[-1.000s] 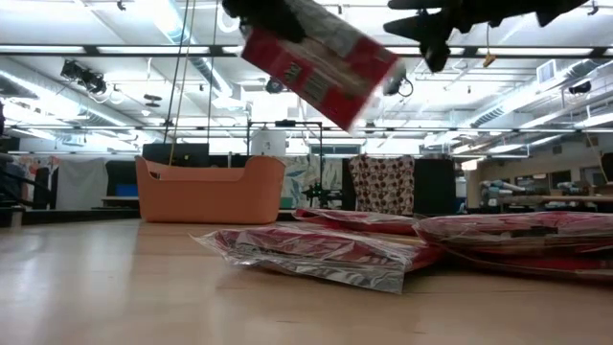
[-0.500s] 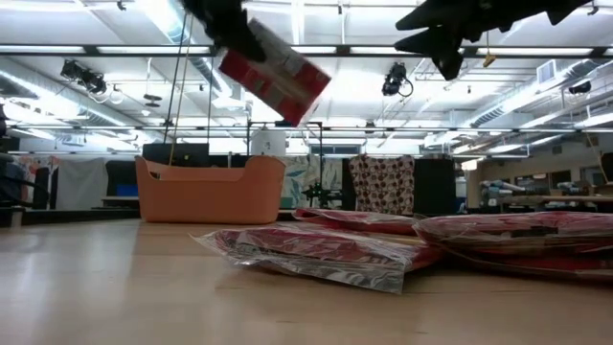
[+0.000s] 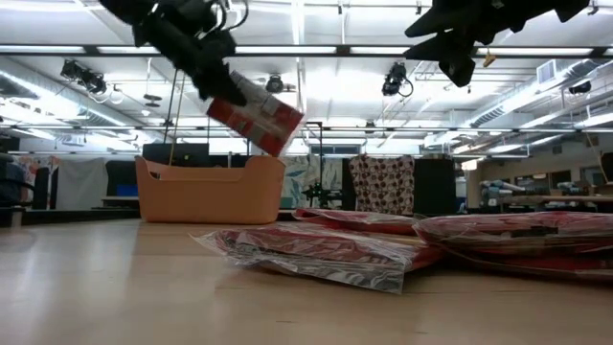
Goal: Sort popcorn bags into baskets
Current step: Put the red popcorn bag into the orange bin
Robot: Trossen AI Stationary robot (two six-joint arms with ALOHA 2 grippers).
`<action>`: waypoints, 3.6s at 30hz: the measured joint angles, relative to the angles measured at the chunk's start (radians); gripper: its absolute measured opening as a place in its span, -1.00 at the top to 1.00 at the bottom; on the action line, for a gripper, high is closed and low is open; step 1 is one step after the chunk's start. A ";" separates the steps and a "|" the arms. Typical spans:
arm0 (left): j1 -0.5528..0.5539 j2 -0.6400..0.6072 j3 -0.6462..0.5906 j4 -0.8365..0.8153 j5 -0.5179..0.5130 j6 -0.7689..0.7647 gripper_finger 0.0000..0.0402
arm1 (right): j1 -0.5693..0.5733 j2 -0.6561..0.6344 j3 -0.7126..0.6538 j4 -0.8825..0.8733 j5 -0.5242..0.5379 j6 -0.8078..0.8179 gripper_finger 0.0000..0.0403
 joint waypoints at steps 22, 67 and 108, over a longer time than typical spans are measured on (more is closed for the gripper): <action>0.250 0.017 -0.250 0.141 -0.020 0.421 0.83 | -0.003 0.000 0.000 0.002 0.317 -0.003 0.27; -0.452 -0.267 -0.259 -0.004 -0.124 -0.676 0.20 | 0.000 0.205 0.000 -0.199 -0.098 -0.248 0.27; -0.817 0.601 -0.196 0.746 -0.236 -1.710 -0.22 | 0.052 0.100 0.000 -0.219 -0.126 -0.138 0.27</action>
